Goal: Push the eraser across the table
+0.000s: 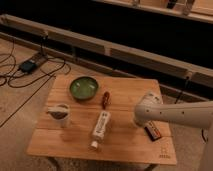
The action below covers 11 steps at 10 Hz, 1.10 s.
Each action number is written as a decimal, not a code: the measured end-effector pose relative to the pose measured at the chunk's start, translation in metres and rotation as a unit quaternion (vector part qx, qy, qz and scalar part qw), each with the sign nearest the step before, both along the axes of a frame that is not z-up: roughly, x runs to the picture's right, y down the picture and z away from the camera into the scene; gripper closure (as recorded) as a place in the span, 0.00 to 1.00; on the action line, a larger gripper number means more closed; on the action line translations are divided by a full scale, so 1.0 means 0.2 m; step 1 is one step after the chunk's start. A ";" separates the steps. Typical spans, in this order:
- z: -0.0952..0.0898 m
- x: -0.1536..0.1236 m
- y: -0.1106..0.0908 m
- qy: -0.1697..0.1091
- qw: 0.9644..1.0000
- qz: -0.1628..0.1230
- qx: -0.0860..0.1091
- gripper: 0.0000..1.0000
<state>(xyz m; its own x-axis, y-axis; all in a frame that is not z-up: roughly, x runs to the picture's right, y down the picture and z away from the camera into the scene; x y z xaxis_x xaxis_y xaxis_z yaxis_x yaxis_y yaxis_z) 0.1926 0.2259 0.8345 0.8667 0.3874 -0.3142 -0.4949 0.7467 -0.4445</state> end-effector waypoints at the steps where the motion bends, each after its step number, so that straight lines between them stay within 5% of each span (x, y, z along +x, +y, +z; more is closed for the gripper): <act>1: 0.02 0.02 -0.01 0.005 1.000 -0.004 -0.001 1.00; 5: 0.05 0.36 -0.04 0.014 1.000 0.011 -0.003 1.00; 11: -0.03 0.77 -0.06 0.024 0.999 0.047 0.003 1.00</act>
